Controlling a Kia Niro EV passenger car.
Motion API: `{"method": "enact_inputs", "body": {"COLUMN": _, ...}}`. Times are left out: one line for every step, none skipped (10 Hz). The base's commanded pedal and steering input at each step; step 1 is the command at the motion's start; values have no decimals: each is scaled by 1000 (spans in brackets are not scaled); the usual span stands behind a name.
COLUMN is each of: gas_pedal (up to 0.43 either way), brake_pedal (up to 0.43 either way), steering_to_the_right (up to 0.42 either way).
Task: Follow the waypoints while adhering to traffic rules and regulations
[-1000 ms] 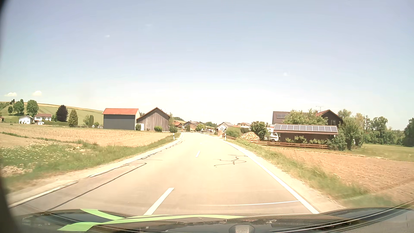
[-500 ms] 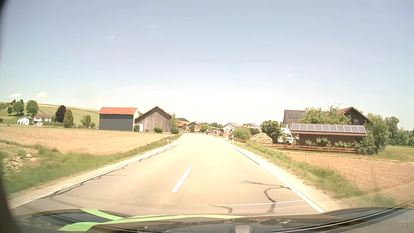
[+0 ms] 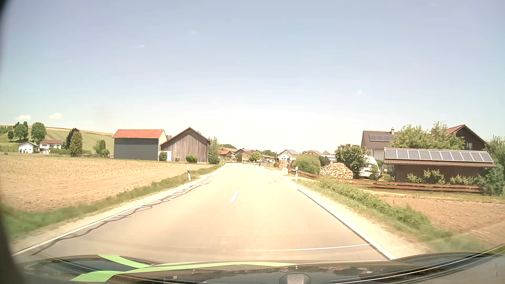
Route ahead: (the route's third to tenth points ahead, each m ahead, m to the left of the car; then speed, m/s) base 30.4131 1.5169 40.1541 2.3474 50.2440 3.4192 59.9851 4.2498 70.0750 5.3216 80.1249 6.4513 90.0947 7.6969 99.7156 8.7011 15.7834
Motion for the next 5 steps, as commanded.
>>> {"method": "enact_inputs", "body": {"gas_pedal": 209, "brake_pedal": 0, "steering_to_the_right": -12}}
{"method": "enact_inputs", "body": {"gas_pedal": 189, "brake_pedal": 0, "steering_to_the_right": -12}}
{"method": "enact_inputs", "body": {"gas_pedal": 189, "brake_pedal": 0, "steering_to_the_right": -12}}
{"method": "enact_inputs", "body": {"gas_pedal": 189, "brake_pedal": 0, "steering_to_the_right": -12}}
{"method": "enact_inputs", "body": {"gas_pedal": 197, "brake_pedal": 0, "steering_to_the_right": -12}}
